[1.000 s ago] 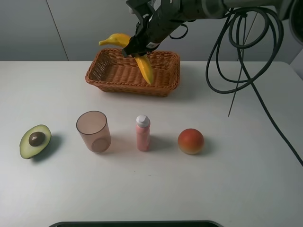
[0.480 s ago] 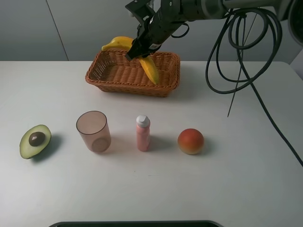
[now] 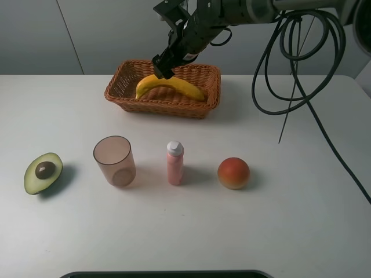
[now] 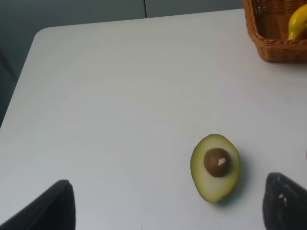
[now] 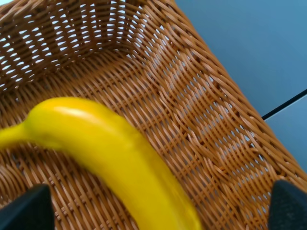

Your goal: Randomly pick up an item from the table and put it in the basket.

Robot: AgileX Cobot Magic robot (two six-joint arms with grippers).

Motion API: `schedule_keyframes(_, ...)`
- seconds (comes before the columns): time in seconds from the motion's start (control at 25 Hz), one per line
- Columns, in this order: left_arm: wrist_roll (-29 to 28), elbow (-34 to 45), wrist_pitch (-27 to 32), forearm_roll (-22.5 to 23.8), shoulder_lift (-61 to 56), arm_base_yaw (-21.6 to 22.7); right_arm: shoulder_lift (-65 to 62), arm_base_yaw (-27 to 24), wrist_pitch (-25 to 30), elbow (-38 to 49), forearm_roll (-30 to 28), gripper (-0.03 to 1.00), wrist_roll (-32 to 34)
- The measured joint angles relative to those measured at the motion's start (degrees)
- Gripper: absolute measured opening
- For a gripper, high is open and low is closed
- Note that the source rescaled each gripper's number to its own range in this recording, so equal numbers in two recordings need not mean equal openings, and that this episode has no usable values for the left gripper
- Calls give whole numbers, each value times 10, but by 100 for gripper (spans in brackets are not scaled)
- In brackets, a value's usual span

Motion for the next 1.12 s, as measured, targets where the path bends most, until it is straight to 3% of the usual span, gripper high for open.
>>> schedule_keyframes(0.4,0,0,0,0,0,0,0,0,7,0,0,100,0)
schedule_keyframes(0.56,0,0,0,0,0,0,-21,0,42,0,-22,100,3)
schedule_keyframes(0.84,0,0,0,0,0,0,-166,-56,157,0,-61,100,38)
schedule_keyframes(1.12,0,0,0,0,0,0,-295,-214,349,0,-77,100,56)
